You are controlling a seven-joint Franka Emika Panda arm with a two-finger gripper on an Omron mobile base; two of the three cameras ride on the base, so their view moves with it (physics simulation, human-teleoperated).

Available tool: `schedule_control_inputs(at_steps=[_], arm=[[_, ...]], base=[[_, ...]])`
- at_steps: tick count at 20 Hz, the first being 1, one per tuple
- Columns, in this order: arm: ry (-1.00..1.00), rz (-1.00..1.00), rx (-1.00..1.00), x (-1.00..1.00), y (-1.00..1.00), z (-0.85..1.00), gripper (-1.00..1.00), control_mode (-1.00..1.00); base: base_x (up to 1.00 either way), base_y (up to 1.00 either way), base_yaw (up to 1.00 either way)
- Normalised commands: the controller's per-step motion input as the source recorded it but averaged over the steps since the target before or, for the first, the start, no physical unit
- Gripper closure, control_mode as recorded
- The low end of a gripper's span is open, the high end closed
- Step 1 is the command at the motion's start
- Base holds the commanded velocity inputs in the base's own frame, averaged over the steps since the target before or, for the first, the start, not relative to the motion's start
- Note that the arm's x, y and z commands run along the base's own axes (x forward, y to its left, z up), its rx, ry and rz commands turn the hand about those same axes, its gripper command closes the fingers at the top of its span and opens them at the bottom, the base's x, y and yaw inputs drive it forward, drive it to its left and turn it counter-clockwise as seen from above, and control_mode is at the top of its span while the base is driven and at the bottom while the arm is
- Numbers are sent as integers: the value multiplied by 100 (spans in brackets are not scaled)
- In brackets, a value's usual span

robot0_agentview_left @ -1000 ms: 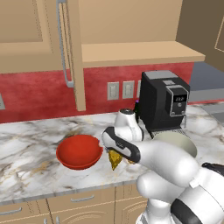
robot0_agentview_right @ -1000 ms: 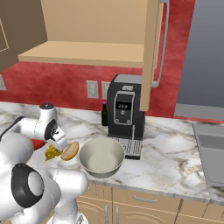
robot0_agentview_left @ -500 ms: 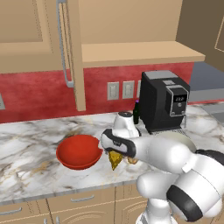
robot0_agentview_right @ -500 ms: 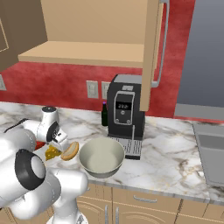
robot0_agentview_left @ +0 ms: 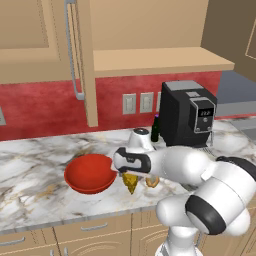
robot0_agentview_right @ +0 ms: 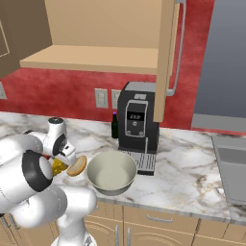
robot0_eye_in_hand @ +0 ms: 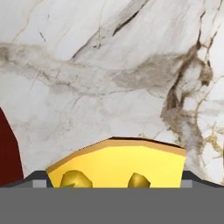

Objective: Pick both bowls and place them on the counter. Then place the cheese in one bowl and place the hotdog bun in the other bowl.

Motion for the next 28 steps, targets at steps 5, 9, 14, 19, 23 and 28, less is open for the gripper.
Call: schedule_control_inputs(at_steps=[5, 9, 14, 19, 23, 28], arm=[[0, 3, -2, 0, 10, -11, -100, -100], [0, 3, -3, 0, 1, -15, 100, -100], [0, 4, -2, -6, -3, -22, 100, -100], [0, 4, -1, -22, -11, -20, 100, -100], [0, 3, 0, -23, -16, -4, 100, -100], [0, 1, 0, -11, -13, 9, 100, -100]], base=[[0, 0, 0], [0, 0, 0], [0, 0, 0], [0, 0, 0], [0, 0, 0], [0, 0, 0]])
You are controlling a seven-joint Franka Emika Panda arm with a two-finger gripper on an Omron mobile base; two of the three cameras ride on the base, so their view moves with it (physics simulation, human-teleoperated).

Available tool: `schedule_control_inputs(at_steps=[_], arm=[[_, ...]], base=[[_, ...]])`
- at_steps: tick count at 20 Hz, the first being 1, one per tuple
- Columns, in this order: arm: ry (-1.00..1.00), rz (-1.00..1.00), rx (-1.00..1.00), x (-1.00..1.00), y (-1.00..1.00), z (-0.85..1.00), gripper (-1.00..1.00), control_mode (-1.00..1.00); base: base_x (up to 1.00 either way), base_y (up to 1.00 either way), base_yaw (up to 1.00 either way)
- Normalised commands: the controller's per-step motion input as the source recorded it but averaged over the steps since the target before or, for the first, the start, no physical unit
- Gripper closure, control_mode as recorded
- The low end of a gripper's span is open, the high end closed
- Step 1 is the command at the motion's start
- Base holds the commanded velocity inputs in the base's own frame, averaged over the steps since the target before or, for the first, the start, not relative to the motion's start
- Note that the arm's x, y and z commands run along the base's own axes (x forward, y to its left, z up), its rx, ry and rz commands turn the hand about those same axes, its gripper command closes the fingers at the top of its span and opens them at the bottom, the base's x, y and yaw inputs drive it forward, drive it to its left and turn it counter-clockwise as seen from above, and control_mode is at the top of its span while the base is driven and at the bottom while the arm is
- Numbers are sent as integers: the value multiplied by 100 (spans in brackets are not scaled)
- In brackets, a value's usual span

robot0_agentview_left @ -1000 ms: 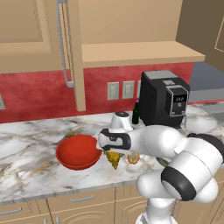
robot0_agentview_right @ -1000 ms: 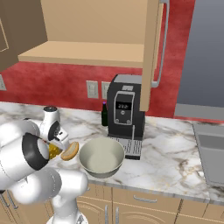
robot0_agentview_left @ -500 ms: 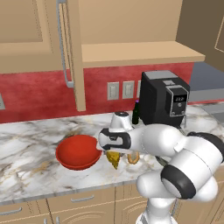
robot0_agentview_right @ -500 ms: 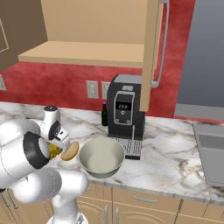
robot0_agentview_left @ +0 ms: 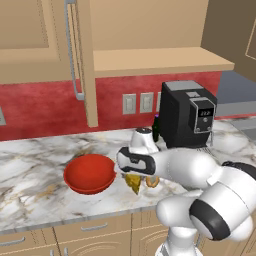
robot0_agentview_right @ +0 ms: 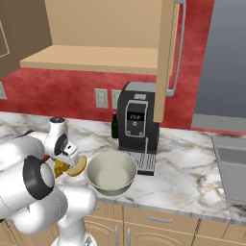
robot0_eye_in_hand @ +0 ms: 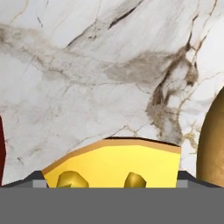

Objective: Pick both bowls and place them on the counter. Then place the cheese in one bowl and place the hotdog bun in the other bowl.

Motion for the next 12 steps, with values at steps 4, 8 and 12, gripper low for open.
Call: schedule_control_inputs(at_steps=[4, 8, 12], arm=[[-1, 0, 0, -1, -6, 29, 100, -100], [-3, 0, 0, 0, 0, 35, 100, -100], [-2, 0, -1, -2, 0, 40, 100, -100]], base=[[0, 0, 0], [0, 0, 0], [0, 0, 0]])
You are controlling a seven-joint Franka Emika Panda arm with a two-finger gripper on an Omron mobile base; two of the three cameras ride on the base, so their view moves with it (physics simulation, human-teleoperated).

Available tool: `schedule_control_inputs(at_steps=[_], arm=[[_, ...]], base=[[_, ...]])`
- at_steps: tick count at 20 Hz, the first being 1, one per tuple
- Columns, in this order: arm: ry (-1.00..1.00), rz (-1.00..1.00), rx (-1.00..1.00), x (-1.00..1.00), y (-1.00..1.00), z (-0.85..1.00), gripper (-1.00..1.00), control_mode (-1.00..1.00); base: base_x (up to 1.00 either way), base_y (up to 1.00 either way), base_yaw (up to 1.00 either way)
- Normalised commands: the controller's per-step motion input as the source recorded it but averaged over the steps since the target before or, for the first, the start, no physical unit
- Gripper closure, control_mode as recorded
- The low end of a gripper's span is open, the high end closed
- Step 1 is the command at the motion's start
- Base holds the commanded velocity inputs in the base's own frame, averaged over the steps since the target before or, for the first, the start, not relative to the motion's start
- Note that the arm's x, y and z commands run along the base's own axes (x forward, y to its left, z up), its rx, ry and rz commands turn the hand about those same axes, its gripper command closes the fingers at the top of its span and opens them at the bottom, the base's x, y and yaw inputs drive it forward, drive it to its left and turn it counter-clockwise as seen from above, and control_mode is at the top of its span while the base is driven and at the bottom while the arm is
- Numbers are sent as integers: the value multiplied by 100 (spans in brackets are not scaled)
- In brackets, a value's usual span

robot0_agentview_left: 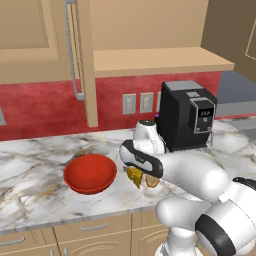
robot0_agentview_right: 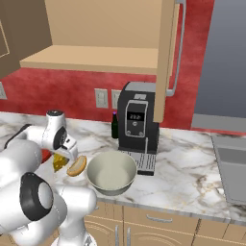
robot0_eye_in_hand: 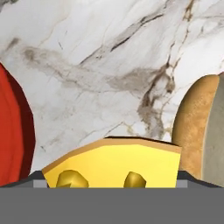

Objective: Pick both bowls and place them on the counter. Then place the cheese in one bowl and place the hotdog bun in the other bowl.

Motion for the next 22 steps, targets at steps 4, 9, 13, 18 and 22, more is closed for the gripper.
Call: schedule_control_inputs(at_steps=[4, 9, 13, 18, 22], arm=[[0, 0, -3, -5, -7, 34, 100, -100], [0, 1, -1, -6, -15, 34, 100, -100], [0, 1, -1, -4, -9, 35, 100, -100], [0, 1, -1, -6, -4, 32, 100, -100], [0, 0, -1, -5, -5, 19, 100, -100]], base=[[0, 0, 0], [0, 0, 0], [0, 0, 0], [0, 0, 0], [0, 0, 0]])
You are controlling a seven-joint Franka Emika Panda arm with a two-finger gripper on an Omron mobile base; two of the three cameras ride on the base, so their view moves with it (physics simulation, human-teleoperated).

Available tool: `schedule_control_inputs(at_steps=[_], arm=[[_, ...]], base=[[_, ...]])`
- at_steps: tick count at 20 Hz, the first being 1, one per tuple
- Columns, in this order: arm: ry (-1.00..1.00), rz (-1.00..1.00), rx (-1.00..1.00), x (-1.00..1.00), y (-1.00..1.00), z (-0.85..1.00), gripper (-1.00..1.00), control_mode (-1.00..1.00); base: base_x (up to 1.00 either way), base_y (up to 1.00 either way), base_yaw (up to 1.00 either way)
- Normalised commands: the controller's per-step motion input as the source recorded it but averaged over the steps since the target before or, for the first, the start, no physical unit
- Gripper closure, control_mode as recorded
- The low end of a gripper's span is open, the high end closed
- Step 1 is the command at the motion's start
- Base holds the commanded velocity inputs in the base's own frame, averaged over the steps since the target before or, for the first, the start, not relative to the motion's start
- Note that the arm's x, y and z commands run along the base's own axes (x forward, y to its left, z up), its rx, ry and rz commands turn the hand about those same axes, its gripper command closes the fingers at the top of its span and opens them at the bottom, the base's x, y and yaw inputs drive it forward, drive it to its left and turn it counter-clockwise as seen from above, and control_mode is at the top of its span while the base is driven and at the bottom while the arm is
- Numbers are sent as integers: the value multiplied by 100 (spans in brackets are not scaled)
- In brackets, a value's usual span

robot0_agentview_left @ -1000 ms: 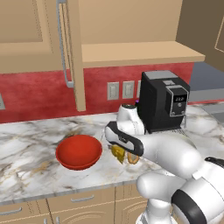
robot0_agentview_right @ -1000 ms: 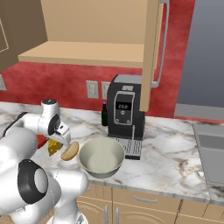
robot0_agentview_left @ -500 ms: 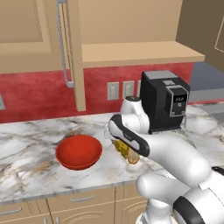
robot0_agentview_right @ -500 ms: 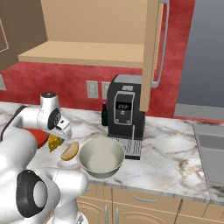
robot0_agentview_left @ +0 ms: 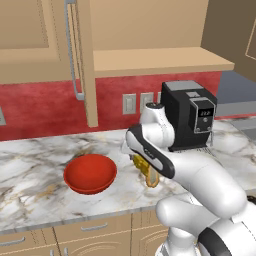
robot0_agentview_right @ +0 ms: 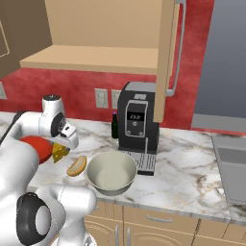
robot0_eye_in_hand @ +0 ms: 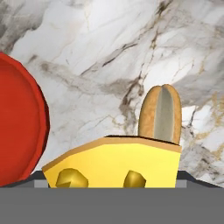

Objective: Pick both bowls and place them on the counter. Then place the cheese in one bowl and place the hotdog bun in the other bowl.

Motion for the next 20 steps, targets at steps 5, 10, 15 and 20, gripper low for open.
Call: schedule_control_inputs(at_steps=[5, 10, 15, 20], arm=[[0, 0, 0, -1, 0, 22, 100, -100], [-1, 1, 0, 0, 6, 27, 100, -100], [-4, 0, 0, 0, 16, 17, 100, -100], [-6, 1, 0, 2, 34, 3, 100, -100]], base=[[0, 0, 0], [0, 0, 0], [0, 0, 0], [0, 0, 0]])
